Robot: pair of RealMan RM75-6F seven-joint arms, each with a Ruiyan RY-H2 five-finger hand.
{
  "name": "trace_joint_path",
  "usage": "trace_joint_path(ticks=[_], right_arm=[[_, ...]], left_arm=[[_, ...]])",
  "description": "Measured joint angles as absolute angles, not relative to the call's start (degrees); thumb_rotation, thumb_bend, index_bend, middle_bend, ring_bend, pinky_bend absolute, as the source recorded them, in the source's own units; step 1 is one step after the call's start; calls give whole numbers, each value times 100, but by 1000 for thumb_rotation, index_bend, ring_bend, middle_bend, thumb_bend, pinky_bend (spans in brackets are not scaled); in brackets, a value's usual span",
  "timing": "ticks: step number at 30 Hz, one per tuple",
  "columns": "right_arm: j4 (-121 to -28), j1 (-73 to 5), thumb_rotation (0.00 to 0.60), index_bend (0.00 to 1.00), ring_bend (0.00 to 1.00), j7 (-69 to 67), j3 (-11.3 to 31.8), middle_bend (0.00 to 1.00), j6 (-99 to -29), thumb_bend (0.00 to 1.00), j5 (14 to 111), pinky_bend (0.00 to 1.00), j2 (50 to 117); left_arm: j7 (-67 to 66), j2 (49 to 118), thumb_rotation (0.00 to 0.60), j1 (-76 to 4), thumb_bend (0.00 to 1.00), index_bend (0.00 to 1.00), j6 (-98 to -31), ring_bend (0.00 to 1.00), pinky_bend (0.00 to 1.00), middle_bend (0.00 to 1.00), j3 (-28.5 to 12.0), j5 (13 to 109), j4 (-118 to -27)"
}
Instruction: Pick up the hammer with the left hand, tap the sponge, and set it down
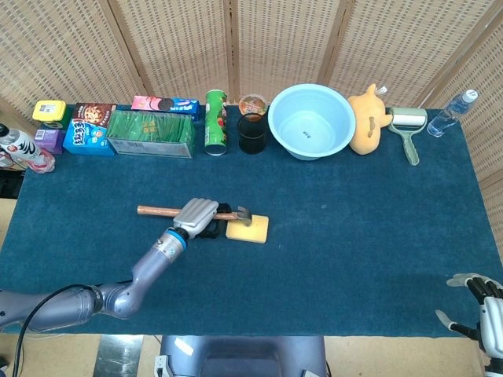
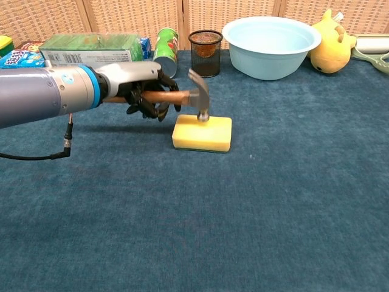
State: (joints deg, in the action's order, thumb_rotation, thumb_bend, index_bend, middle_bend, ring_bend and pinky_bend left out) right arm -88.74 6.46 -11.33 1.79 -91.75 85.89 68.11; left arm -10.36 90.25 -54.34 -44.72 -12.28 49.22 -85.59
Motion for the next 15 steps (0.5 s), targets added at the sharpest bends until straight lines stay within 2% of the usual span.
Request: trace_joint_path(ticks=[8,15], right_arm=[[-8906,626,600,399,267,-1067,181,350,-9160,119,8625,202,6833],[-8885,631,600,399,267,-1092,190,350,-9131,120,8575,202,6838]], left_arm=[[-136,8666,600,-5096,882,536,-4634,650,765,585,-1384,5617,-8872],[-546,8662,600,-5151,877,535,-4439,650,765,585,-1182,5315,-8769]])
